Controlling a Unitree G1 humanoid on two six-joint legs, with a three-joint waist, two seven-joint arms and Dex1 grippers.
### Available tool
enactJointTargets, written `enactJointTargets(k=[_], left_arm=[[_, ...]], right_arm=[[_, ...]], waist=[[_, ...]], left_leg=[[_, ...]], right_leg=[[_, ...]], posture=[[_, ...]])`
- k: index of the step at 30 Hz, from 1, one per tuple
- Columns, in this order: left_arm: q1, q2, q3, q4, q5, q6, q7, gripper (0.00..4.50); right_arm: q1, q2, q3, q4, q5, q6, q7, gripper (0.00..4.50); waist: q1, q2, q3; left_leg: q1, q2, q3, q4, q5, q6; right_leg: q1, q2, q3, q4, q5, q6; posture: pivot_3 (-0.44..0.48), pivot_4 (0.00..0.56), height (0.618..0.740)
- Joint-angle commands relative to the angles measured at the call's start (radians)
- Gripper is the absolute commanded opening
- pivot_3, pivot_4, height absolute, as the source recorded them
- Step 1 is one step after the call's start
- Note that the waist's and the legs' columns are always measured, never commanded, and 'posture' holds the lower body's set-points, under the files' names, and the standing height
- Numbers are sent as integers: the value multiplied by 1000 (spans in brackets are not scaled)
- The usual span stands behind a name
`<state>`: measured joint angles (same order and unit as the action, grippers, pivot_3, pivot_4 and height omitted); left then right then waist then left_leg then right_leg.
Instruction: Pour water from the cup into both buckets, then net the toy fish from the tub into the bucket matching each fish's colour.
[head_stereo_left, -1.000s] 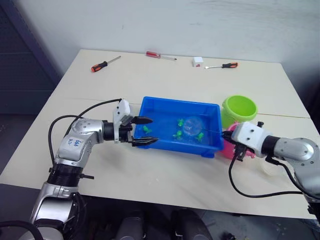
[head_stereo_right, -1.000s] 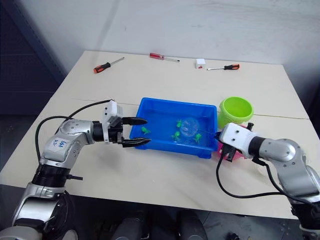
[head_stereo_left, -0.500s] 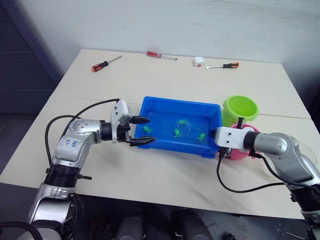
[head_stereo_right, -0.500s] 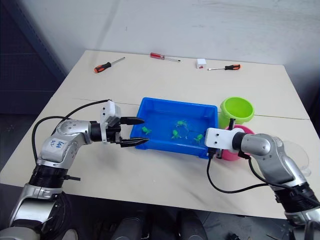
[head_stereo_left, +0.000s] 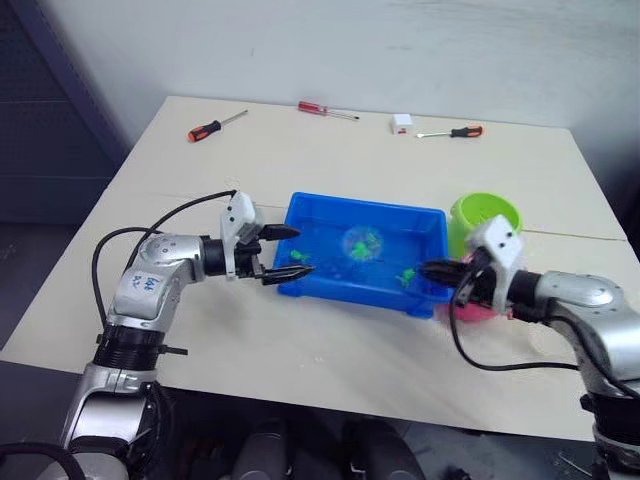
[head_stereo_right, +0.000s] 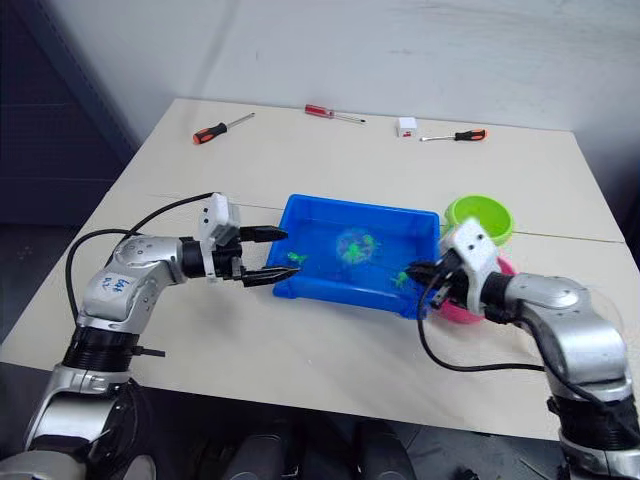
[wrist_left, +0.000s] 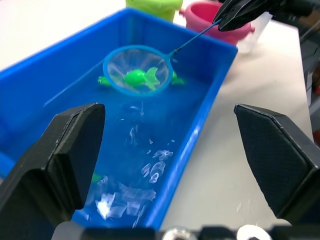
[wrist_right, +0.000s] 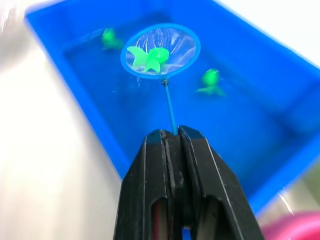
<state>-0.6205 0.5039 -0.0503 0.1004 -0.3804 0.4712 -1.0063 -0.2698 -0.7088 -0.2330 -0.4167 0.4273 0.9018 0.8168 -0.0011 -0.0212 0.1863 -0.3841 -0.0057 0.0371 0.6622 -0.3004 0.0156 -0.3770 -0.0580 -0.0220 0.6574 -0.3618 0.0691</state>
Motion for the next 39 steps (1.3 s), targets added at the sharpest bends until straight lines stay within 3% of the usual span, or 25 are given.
enactJointTargets(k=[1,6,12,19,23,25,31,36,39], left_arm=[[-61,-65,19,28,-28,-21,26,4452],[-145,-163,12,120,-25,-55,37,4452],[-204,-196,-5,197,1,-108,13,4452],[-197,-197,-10,193,4,-121,6,4452],[-178,-193,-6,162,1,-112,15,4452],[-168,-183,4,151,1,-109,23,4452],[-148,-166,14,133,-1,-105,35,4452],[-147,-161,6,130,4,-110,38,4452],[-139,-147,-7,130,19,-119,28,4452]], right_arm=[[19,-11,-145,-76,67,70,-65,0],[55,-46,-318,-117,103,123,-125,0],[118,-175,-375,-86,-26,-1,-148,0],[175,-418,-98,115,-444,-505,-225,0],[204,-615,57,262,-729,-836,-301,0],[189,-654,87,301,-772,-925,-303,0],[149,-689,106,415,-819,-1123,-322,0],[110,-649,67,487,-836,-1129,-361,0],[61,-575,42,470,-703,-1107,-304,0]], waist=[[4,0,0],[4,0,0],[-1,0,0],[-2,0,0],[-1,0,0],[0,1,0],[-2,2,0],[-1,2,0],[-3,2,0]], left_leg=[[-1,0,0,0,0,0],[-2,0,0,0,0,0],[-2,0,0,0,0,0],[-1,0,2,0,0,0],[-1,0,2,1,0,0],[-1,-1,2,1,1,0],[-1,0,2,2,1,-1],[-1,0,2,2,1,-1],[-1,0,2,2,1,-1]], right_leg=[[0,0,0,0,0,0],[-1,0,-1,1,0,1],[-1,1,0,1,0,1],[-1,1,1,0,0,1],[-1,1,1,0,0,1],[-2,1,1,0,0,1],[-2,1,1,1,0,1],[-2,1,1,1,0,1],[-2,1,1,1,0,1]], posture=[[0,150,740],[0,150,740],[0,150,740],[0,150,740],[0,150,740],[0,150,740],[0,150,740],[0,150,740],[0,150,740]])
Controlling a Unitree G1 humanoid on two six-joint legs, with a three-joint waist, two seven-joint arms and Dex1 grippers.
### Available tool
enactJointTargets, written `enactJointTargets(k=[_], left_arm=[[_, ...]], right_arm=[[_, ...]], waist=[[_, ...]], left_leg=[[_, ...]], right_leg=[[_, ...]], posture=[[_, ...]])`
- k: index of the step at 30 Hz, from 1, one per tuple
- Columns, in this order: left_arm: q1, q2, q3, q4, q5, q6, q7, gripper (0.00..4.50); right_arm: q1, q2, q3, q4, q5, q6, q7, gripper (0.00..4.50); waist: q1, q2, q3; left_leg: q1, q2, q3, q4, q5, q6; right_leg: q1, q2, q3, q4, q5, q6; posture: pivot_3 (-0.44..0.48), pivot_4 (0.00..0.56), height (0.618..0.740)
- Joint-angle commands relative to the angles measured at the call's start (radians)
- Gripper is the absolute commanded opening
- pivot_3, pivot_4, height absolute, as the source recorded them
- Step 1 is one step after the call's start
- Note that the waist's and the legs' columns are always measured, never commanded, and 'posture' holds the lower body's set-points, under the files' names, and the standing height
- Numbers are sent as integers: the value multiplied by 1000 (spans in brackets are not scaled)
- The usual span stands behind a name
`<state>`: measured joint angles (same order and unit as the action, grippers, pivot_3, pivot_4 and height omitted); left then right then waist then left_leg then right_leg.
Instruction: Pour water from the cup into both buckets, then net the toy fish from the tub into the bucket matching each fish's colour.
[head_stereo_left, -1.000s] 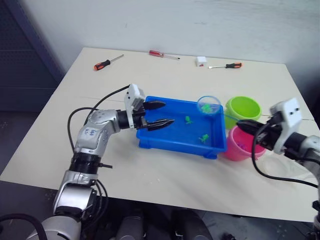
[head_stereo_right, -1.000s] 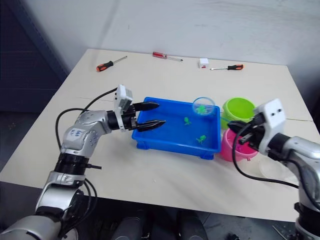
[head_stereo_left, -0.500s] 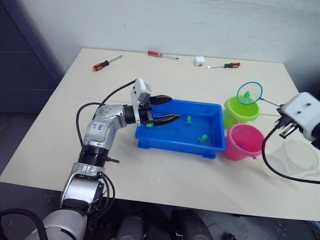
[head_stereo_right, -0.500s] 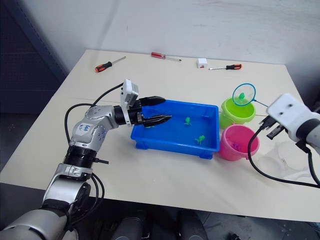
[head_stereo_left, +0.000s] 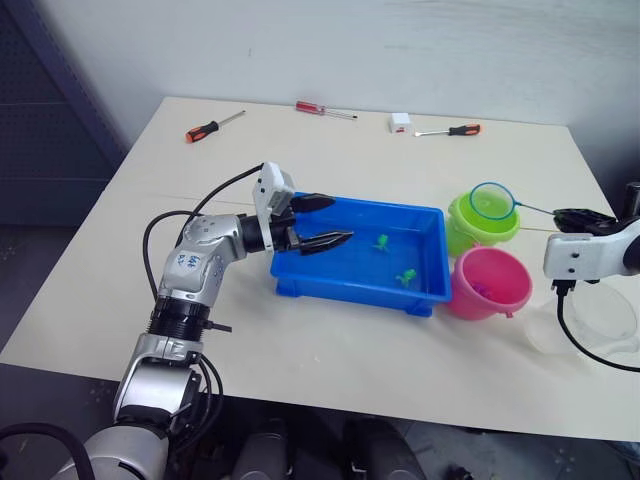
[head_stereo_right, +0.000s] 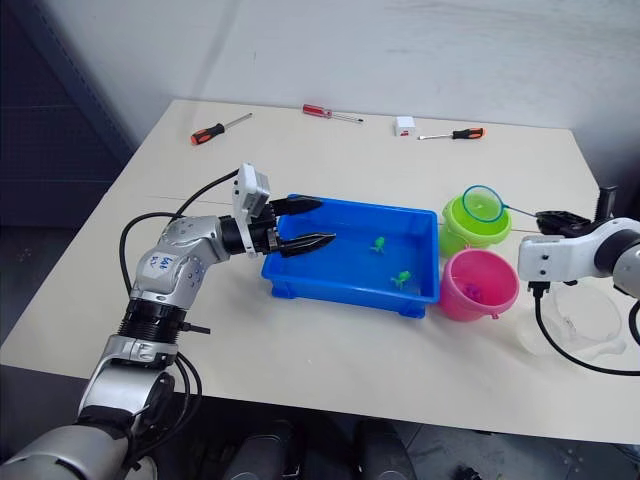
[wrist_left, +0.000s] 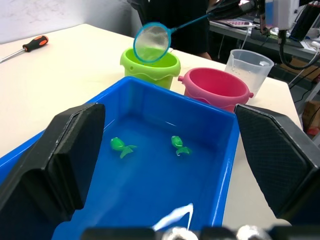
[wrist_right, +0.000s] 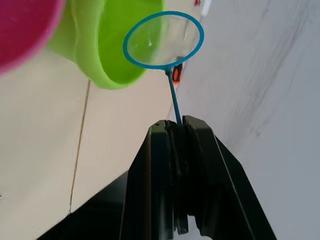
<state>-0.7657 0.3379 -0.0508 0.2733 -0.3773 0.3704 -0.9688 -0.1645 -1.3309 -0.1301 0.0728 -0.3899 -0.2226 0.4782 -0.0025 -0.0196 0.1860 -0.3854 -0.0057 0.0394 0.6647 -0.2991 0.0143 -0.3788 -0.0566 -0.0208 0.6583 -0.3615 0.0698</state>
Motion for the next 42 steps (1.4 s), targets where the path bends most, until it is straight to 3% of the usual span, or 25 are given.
enactJointTargets(k=[1,6,15,24,31,37,42], left_arm=[[15,33,-22,-42,34,-32,-23,4452],[69,92,-69,-78,61,-32,-88,4452],[130,113,-80,-178,55,11,-91,4452],[159,125,-67,-221,51,35,-72,4452],[159,123,-62,-226,48,41,-63,4452],[151,121,-62,-212,49,34,-66,4452],[141,122,-59,-197,52,28,-69,4452]], right_arm=[[-53,82,-63,-50,173,33,66,0],[-72,140,-17,-181,290,28,216,0],[-148,117,127,-140,113,-156,297,0],[-147,110,163,-102,44,-272,321,0],[-106,155,145,-191,129,-206,376,0],[-68,149,118,-166,129,-183,381,0],[-3,197,117,-225,235,-46,428,0]], waist=[[-3,0,0],[-3,1,0],[0,1,0],[-3,1,0],[-2,1,0],[0,1,0],[-2,1,0]], left_leg=[[0,0,0,0,0,0],[1,1,0,-1,0,-1],[0,0,-1,0,-1,1],[0,0,-1,1,0,0],[0,0,-1,1,0,0],[0,0,-1,1,0,0],[1,0,-1,1,0,0]], right_leg=[[0,0,0,0,0,0],[1,1,0,1,0,0],[1,0,0,0,0,0],[1,0,0,0,0,0],[1,0,0,0,0,0],[1,0,0,0,0,0],[1,0,0,1,0,0]], posture=[[0,150,740],[0,150,740],[0,150,740],[0,150,740],[0,150,740],[0,150,740],[0,150,740]])
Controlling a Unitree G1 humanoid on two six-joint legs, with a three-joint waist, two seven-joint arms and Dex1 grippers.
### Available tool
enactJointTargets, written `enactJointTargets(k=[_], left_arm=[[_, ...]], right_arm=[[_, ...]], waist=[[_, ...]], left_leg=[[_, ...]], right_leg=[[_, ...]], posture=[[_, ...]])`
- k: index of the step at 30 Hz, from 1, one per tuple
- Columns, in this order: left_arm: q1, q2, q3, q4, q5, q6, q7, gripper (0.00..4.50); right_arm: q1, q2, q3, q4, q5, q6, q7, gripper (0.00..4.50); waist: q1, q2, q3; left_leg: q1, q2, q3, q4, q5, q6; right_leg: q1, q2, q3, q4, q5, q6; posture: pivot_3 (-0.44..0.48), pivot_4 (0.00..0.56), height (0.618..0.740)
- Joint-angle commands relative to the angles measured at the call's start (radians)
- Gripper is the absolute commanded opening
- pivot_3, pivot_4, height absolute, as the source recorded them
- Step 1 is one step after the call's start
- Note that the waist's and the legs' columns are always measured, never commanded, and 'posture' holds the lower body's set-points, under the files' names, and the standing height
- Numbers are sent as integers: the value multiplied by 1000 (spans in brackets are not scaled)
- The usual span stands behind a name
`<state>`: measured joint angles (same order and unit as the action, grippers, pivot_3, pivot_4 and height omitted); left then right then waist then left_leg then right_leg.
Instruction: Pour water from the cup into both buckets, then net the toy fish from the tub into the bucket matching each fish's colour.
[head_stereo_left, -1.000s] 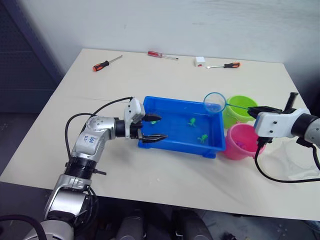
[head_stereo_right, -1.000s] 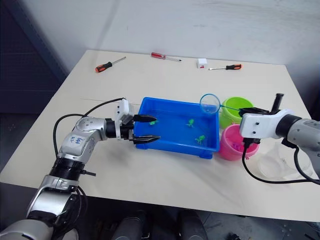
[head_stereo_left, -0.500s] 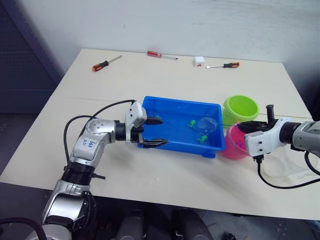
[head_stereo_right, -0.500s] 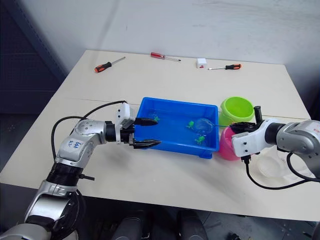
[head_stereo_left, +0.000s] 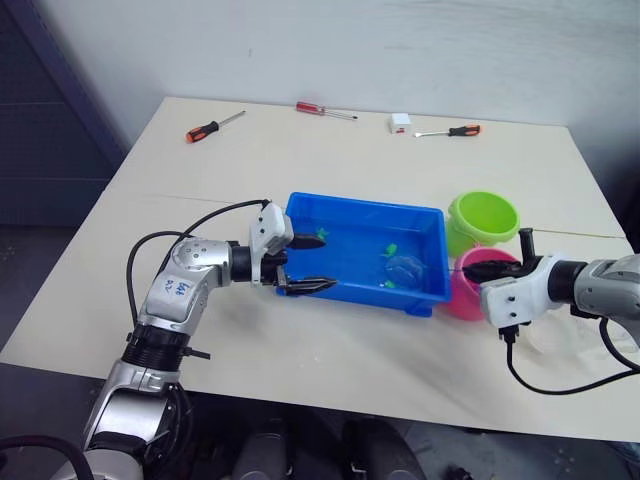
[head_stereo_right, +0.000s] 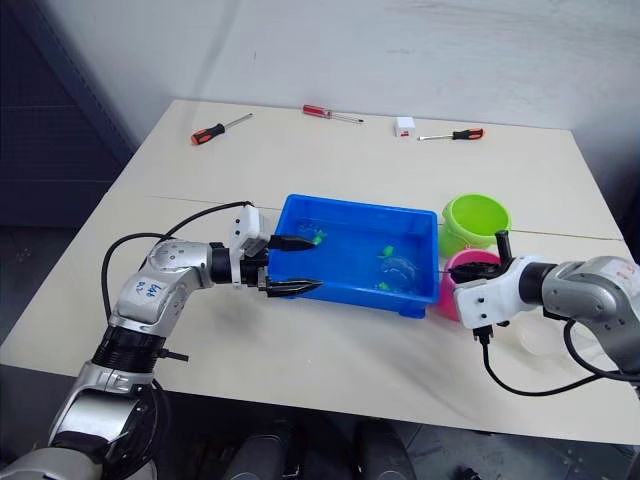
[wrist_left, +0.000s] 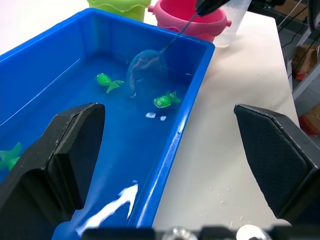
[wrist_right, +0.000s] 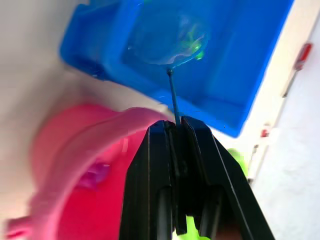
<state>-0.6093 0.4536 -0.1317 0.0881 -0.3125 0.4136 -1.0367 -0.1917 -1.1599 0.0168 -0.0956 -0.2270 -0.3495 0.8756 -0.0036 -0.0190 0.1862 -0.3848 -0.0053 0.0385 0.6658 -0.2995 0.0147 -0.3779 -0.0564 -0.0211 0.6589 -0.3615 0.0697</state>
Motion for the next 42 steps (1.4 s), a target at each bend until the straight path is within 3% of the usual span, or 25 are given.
enactJointTargets(k=[1,9,19,31,37,42], left_arm=[[-16,8,23,-9,-12,-17,-3,4452],[-14,38,32,-26,-28,-4,-35,4452],[-4,96,66,-3,-23,-14,-56,4452],[62,212,97,-22,-28,8,-91,4452],[54,212,114,-27,-32,17,-70,4452],[48,207,117,-24,-32,17,-61,4452]], right_arm=[[34,33,-25,-70,87,105,41,0],[59,136,-41,-161,306,384,110,0],[17,288,-119,-176,586,806,72,0],[-165,264,156,-177,172,572,-11,0],[-196,297,226,-159,143,519,33,0],[-187,431,130,-226,361,804,25,0]], waist=[[-1,0,0],[1,0,0],[1,0,0],[-9,0,0],[0,0,0],[-3,0,0]], left_leg=[[0,0,0,0,0,0],[1,0,-1,0,0,0],[0,0,-1,0,0,0],[0,0,-1,-1,0,0],[-1,0,-1,-1,-1,1],[-1,0,-1,-1,-1,1]], right_leg=[[0,0,0,0,0,0],[1,0,0,1,0,0],[1,0,-1,0,0,0],[-1,-1,0,1,0,0],[-2,-1,-1,0,0,0],[-1,-1,-1,1,0,0]], posture=[[0,150,740],[0,150,740],[0,150,740],[0,150,740],[0,150,740],[0,150,740]])
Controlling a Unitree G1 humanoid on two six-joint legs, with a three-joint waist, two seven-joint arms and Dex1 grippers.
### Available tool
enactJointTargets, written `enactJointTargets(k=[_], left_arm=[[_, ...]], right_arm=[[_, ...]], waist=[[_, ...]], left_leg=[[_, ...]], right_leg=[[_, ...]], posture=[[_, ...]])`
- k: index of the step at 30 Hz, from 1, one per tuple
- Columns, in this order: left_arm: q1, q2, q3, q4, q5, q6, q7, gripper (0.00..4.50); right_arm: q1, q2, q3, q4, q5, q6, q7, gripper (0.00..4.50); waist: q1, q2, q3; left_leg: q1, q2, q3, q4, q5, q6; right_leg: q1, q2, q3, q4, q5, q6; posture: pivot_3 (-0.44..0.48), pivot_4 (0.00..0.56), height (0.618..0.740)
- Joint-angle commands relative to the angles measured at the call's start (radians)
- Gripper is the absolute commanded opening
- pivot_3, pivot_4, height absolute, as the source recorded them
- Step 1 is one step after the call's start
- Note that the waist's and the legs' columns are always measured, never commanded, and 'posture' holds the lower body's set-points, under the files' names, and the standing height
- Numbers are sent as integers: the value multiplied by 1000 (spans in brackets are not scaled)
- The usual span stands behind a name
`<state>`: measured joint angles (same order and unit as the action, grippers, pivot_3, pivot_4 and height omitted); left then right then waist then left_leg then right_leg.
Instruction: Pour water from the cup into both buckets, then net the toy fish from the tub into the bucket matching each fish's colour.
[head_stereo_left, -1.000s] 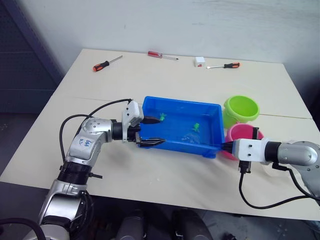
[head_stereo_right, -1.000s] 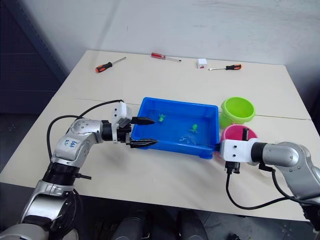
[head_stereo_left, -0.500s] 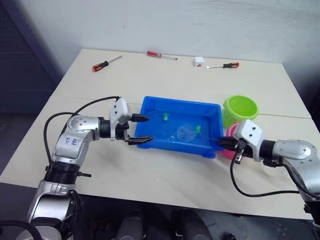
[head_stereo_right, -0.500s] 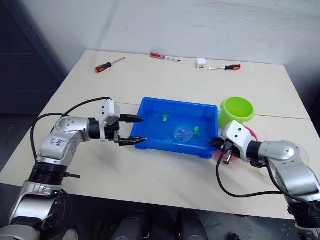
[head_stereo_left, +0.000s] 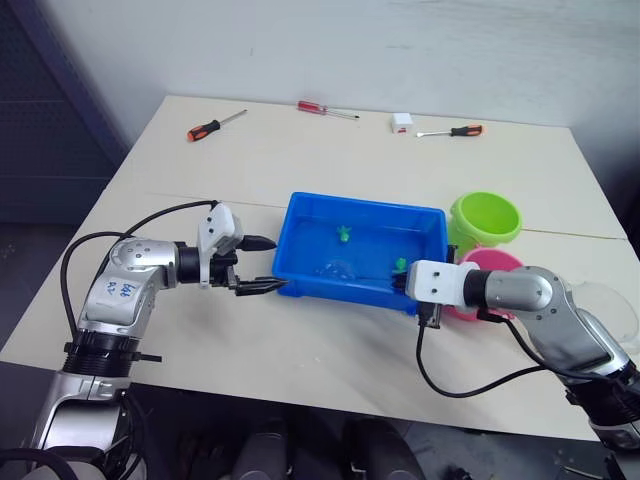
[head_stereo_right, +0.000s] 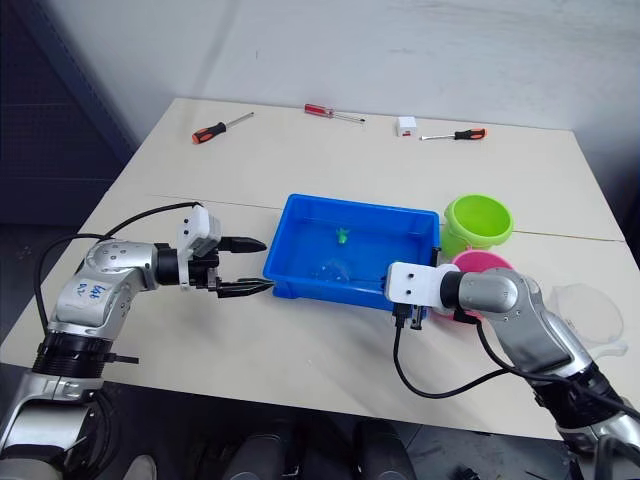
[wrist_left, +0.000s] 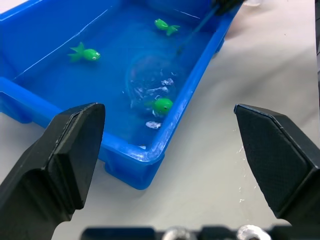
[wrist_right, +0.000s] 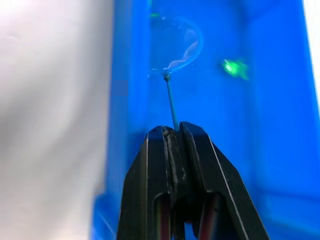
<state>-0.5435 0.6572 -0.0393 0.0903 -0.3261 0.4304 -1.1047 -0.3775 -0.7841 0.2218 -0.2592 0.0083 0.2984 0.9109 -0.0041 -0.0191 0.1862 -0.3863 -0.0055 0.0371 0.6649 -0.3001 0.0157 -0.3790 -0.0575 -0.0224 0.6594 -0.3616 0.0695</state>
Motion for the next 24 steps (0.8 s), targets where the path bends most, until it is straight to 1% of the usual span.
enactJointTargets(k=[1,4,5,7,10,12,16,20,23,24], left_arm=[[-19,4,25,-25,-19,0,8,4452],[-18,8,28,-22,-21,1,5,4452],[-16,13,29,-20,-21,2,2,4452],[-14,23,33,-12,-16,-2,-1,4452],[-13,38,41,0,-16,-7,-5,4452],[-12,50,45,11,-10,-11,-6,4452],[-5,83,58,30,-3,-20,-16,4452],[-5,92,60,39,-3,-27,-18,4452],[12,106,78,18,-13,-16,-16,4452],[15,105,81,14,-14,-17,-11,4452]], right_arm=[[-1,77,-97,-70,165,218,-18,0],[-2,106,-129,-78,216,314,-35,0],[-5,106,-130,-75,215,318,-42,0],[-18,78,-88,-58,148,257,-46,0],[-56,31,4,-15,4,107,-55,0],[-93,24,51,22,-65,29,-63,0],[-188,59,138,108,-159,-67,-53,0],[-234,73,196,175,-223,-162,-29,0],[-263,141,226,153,-176,-146,12,0],[-284,156,218,156,-161,-125,16,0]], waist=[[-3,0,0],[-1,0,0],[-1,0,0],[-1,0,0],[-4,0,0],[-7,0,0],[-23,0,0],[-24,0,0],[-24,0,0],[-24,0,0]], left_leg=[[0,0,0,0,0,0],[0,0,0,0,0,0],[0,0,0,0,0,0],[0,0,0,0,0,0],[0,0,0,-1,0,0],[0,0,0,-1,0,0],[0,0,1,-1,0,0],[-1,0,1,0,0,0],[-1,0,1,0,0,0],[-1,0,1,0,0,0]], right_leg=[[0,0,0,0,0,0],[0,0,0,1,0,0],[0,0,0,1,0,0],[0,0,0,1,0,0],[-1,0,0,0,0,0],[-2,0,1,0,0,0],[-3,0,1,1,0,0],[-4,0,1,1,0,0],[-4,0,1,1,0,0],[-4,0,1,1,0,0]], posture=[[0,150,740],[0,150,740],[0,150,740],[0,150,740],[0,150,740],[0,150,740],[0,150,740],[0,150,740],[0,150,740],[0,150,740]])
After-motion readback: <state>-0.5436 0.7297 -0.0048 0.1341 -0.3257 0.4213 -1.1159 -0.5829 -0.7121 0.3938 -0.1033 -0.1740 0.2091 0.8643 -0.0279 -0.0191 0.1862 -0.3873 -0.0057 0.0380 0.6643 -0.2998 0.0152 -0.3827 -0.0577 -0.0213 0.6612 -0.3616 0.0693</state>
